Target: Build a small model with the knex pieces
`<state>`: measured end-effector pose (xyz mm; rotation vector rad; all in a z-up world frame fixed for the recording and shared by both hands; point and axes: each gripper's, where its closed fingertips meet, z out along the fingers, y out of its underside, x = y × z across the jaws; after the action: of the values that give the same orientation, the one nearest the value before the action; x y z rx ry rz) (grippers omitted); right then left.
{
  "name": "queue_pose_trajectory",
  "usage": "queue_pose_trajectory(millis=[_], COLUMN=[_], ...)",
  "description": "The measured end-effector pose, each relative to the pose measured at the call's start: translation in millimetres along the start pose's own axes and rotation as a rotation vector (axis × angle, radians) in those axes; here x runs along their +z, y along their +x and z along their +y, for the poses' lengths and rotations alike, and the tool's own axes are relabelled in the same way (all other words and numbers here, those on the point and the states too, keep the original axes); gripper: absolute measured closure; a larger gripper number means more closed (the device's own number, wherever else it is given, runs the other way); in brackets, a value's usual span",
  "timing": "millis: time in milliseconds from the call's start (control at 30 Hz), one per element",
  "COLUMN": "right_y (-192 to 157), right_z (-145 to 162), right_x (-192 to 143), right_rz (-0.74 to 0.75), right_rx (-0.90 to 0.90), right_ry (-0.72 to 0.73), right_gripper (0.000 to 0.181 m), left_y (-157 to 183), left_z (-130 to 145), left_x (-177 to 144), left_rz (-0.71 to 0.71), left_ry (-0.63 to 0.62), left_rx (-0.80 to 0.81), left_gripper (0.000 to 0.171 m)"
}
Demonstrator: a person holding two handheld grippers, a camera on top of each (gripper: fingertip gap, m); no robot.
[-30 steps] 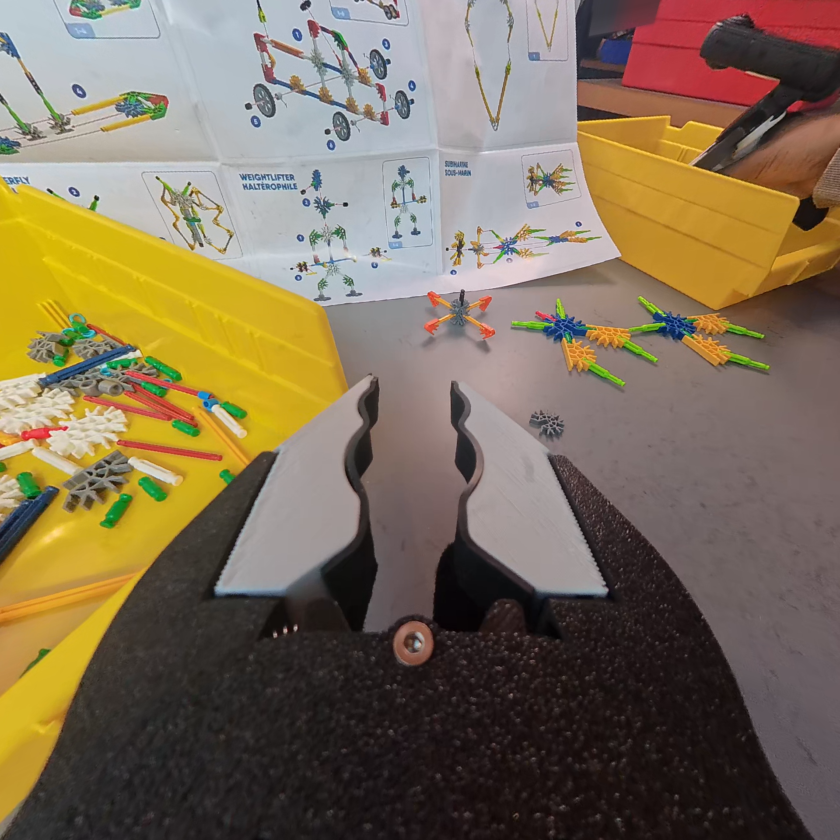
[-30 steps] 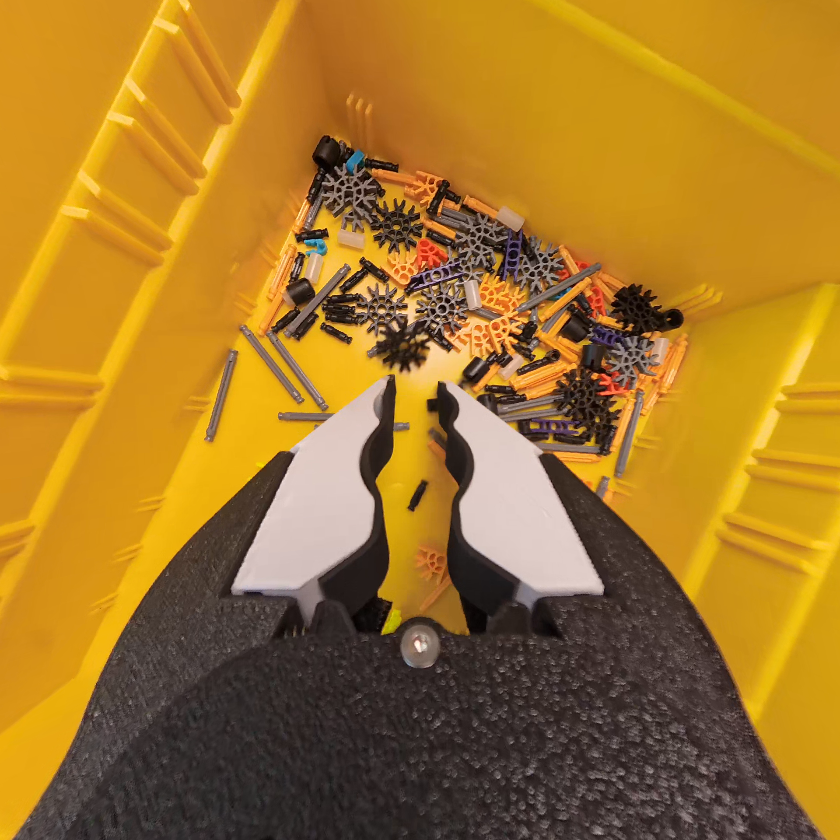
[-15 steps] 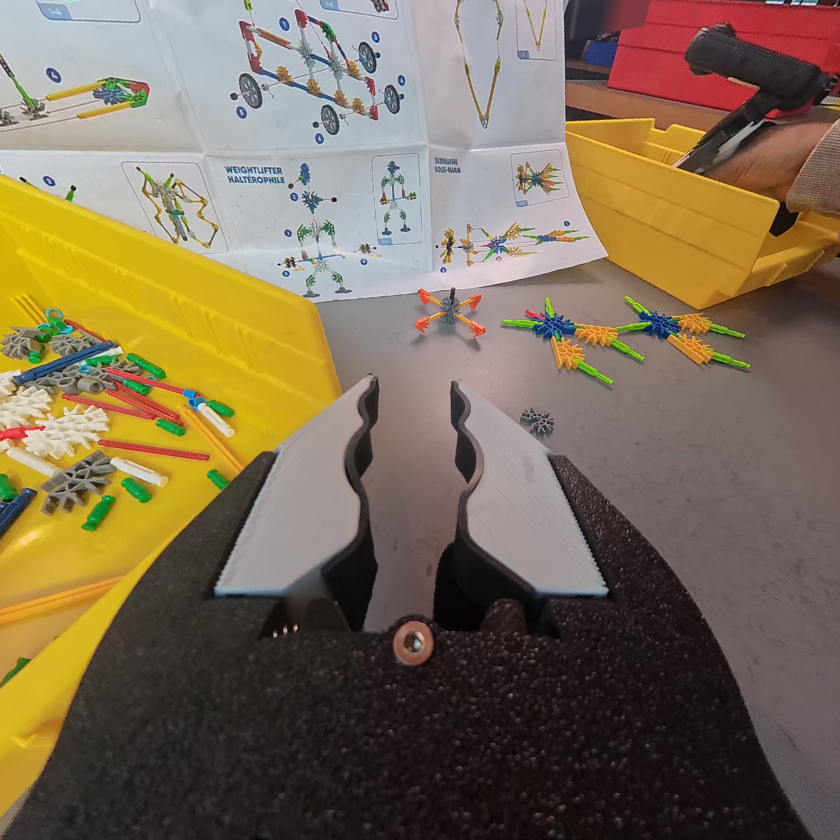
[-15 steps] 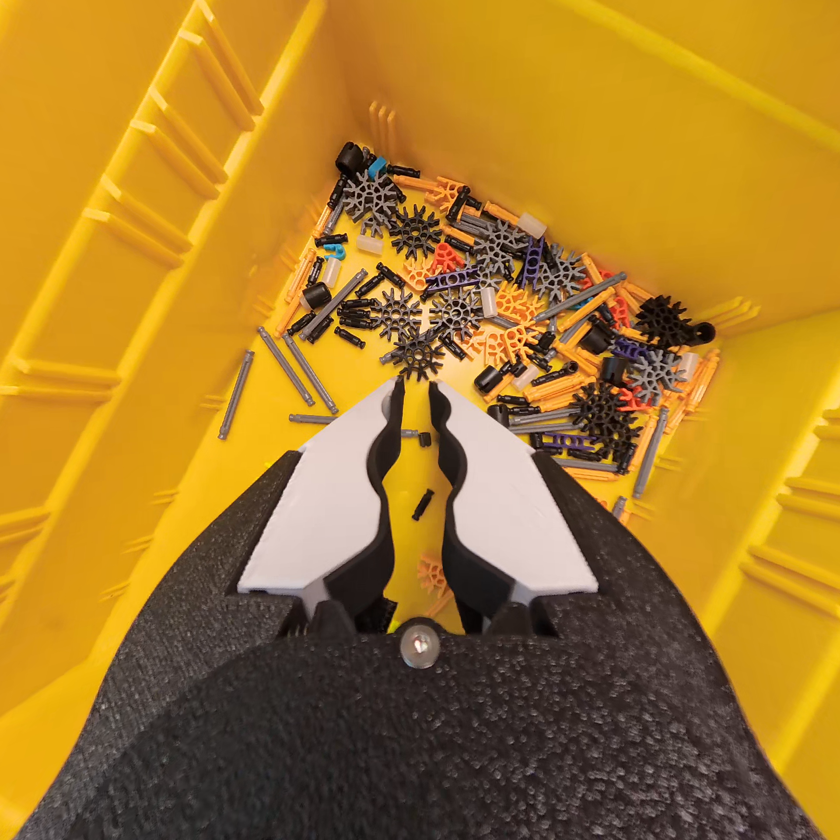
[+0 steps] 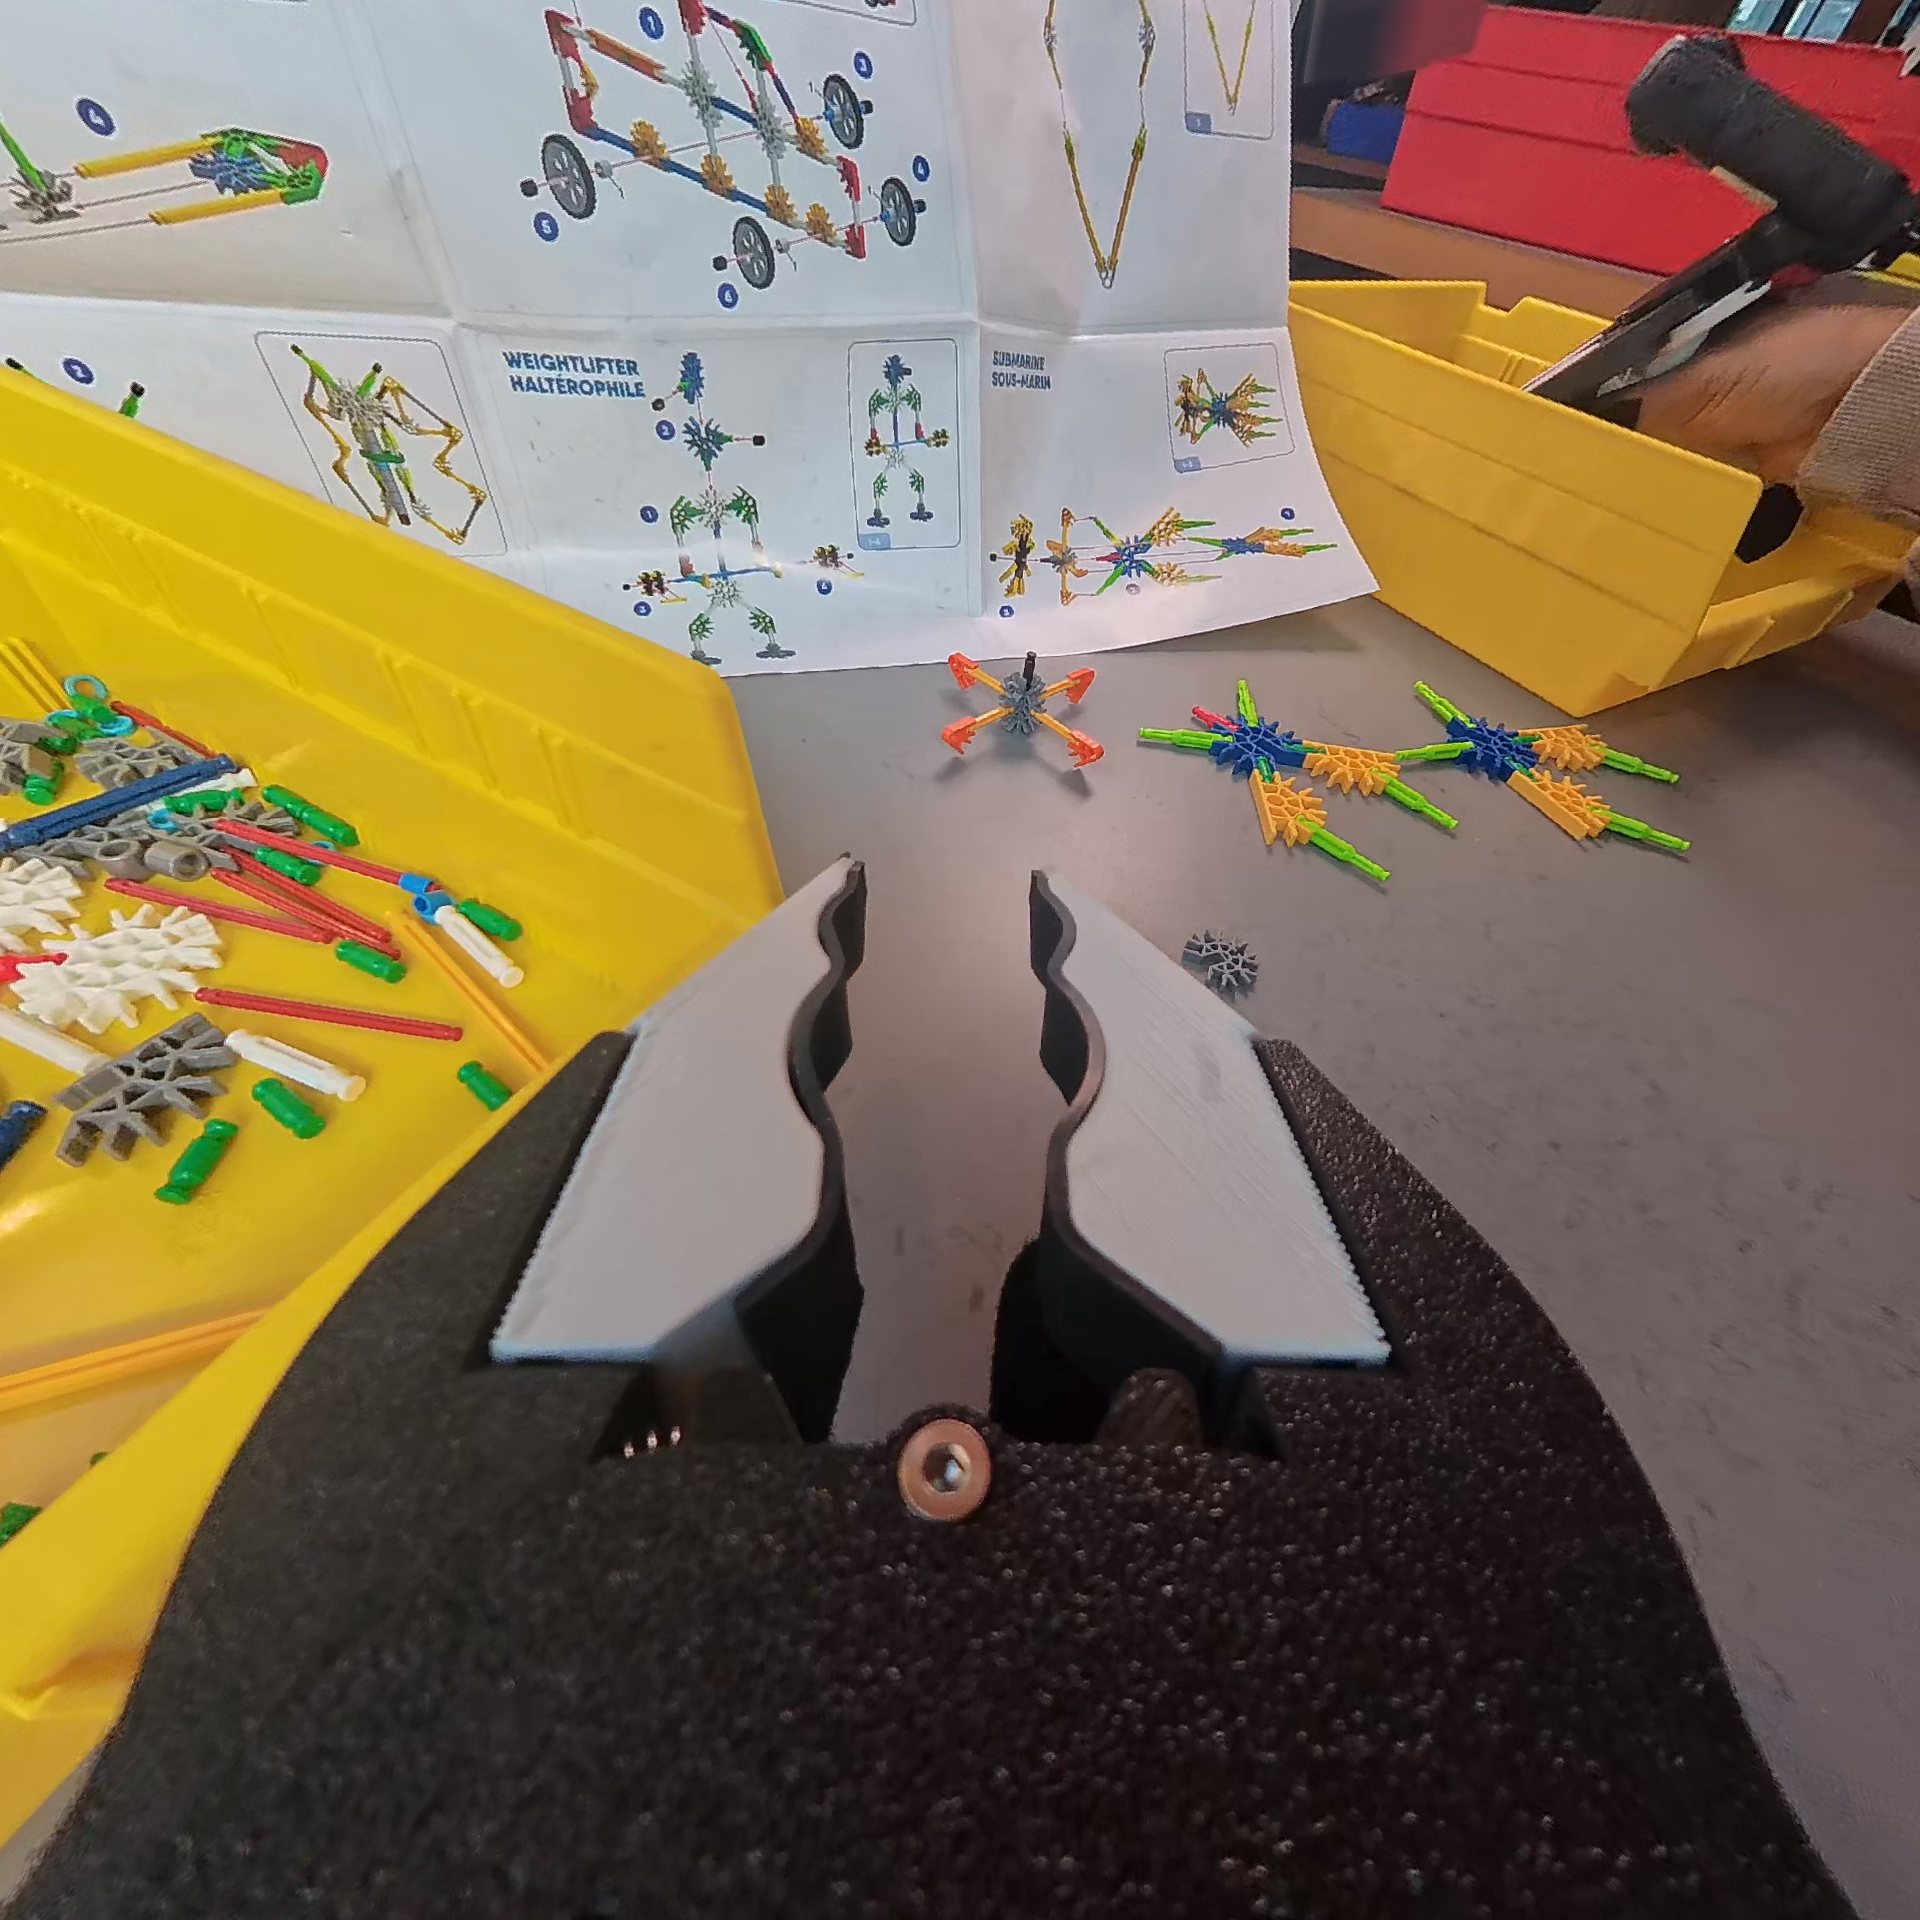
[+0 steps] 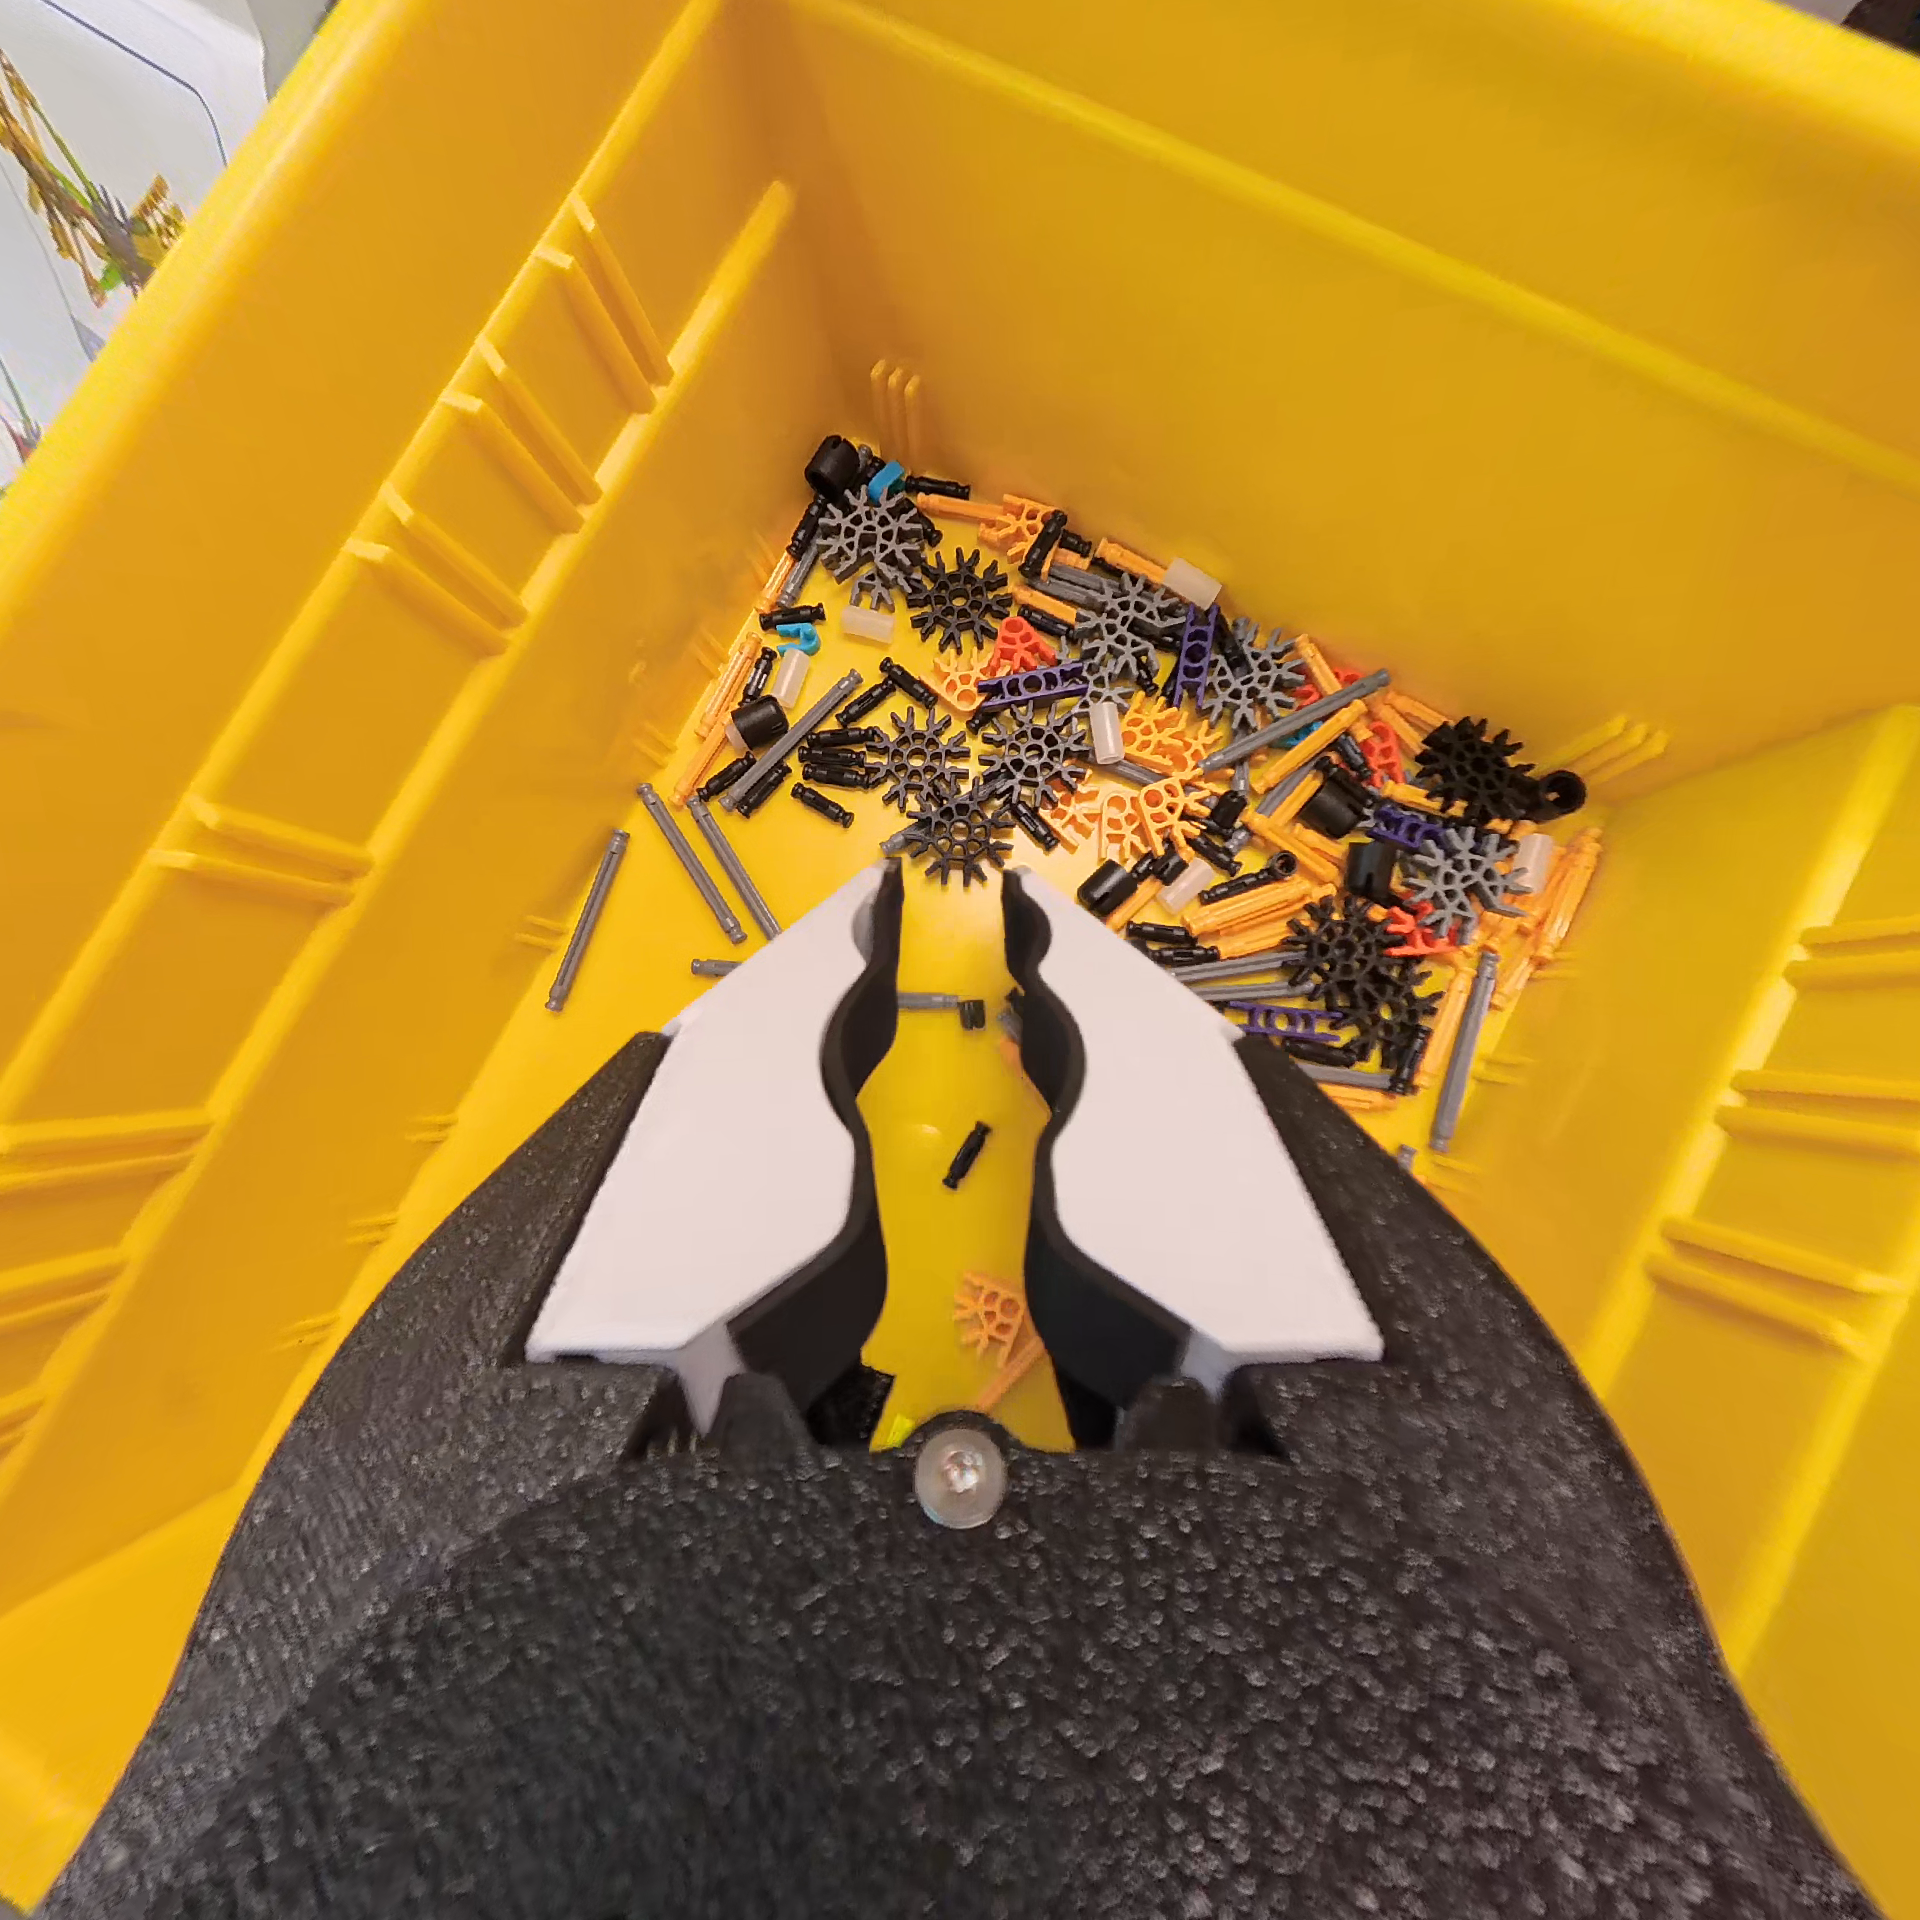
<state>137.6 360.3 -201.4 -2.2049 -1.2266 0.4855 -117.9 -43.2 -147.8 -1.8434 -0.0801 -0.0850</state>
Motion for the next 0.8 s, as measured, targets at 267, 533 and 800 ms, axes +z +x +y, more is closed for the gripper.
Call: queue_pose_trajectory(millis=[267,533,800], right_y=[7.0,5.6,-8.8], right_z=[3.0,1.9,-11.7], right_x=[4.6,18.1,-16.4], right_rz=[0.006,0.029,0.074], right_rx=[0.004,0.025,-0.082], right_ry=[-0.017,-0.052,0.06], right_gripper=[0.156,0.162,0.164], left_y=[0.2,-0.8,-0.9], left_z=[2.2,3.2,3.8], left_x=[2.2,3.5,3.0], left_rz=[0.017,0.012,0.002], left_ry=[-0.01,-0.016,-0.019], left_rx=[-0.025,-0.02,-0.003], left_gripper=[0.14,0.14,0.14])
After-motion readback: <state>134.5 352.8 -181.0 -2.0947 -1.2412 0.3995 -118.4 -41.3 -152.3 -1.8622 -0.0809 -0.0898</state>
